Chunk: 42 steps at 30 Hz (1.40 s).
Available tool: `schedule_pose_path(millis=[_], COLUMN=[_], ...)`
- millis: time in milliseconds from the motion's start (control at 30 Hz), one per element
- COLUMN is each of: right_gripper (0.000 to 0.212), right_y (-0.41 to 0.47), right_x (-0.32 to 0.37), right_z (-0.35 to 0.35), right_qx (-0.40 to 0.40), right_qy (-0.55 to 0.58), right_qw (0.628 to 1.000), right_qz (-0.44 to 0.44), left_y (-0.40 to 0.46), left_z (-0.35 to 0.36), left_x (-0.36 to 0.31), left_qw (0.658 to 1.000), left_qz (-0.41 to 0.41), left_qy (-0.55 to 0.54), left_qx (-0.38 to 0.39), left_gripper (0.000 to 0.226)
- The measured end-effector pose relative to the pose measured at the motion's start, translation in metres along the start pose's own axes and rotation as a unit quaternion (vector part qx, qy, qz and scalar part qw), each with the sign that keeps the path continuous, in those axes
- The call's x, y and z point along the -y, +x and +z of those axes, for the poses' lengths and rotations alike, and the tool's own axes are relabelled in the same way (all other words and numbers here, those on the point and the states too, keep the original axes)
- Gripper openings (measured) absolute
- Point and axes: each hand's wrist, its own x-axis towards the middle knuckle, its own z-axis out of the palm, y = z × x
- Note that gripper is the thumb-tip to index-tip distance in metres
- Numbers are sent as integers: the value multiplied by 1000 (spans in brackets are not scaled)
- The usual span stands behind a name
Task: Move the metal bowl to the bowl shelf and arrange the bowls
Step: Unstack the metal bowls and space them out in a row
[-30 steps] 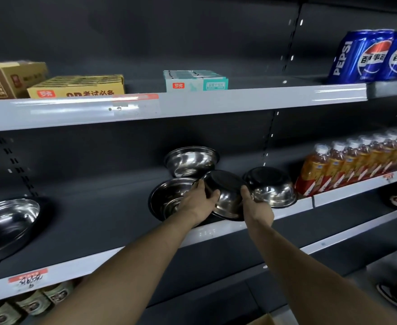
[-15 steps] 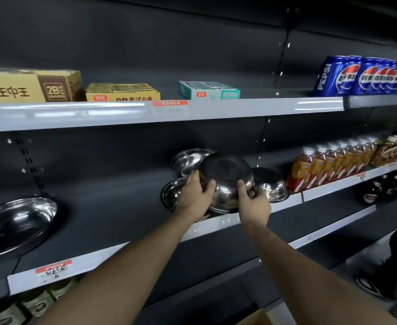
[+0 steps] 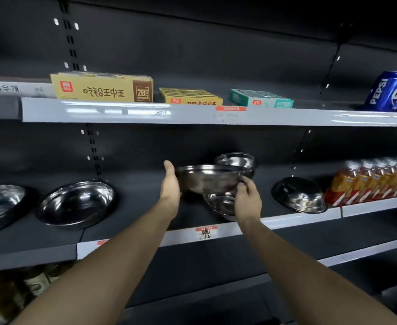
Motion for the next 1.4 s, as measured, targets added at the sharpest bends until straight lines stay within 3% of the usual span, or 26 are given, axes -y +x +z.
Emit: schedule_pose_path(millis=[67, 167, 333, 433, 500, 567, 700, 767, 1400], right_gripper=[38, 59, 36, 37, 39, 40, 40, 39, 32], right_y=[-3, -7, -15, -18, -17, -19, -25, -28, -107], right_x=[3, 3, 3, 4, 3, 3, 1, 0, 21], right_z=[7, 19, 44, 57, 64, 72, 96, 113, 276], right_qx=[23, 59, 71, 75, 78, 82, 98, 109, 267], right_qy=[58, 16, -58, -83, -100, -102, -90, -90, -55], right_qw=[995, 991, 991, 989, 988, 987, 986, 985, 957], right_qz=[76, 122, 100, 97, 90, 92, 98, 96, 99], left_y=[3, 2, 5, 6, 1, -4, -16, -21, -65], left_z=[-19, -40, -73, -97, -117, -139, -186, -208, -330], left_x=[-2, -2, -2, -5, -10, -17, -32, -35, -81], left_qw=[1000, 997, 995, 978, 939, 878, 696, 640, 628], left_qz=[9, 25, 9, 13, 44, 85, 114, 96, -10], left_qy=[23, 53, 84, 202, 336, 466, 705, 758, 757], left_qx=[-11, -43, -49, -54, -64, -72, -77, -76, -181], left_gripper=[40, 16, 24, 41, 54, 60, 59, 59, 65])
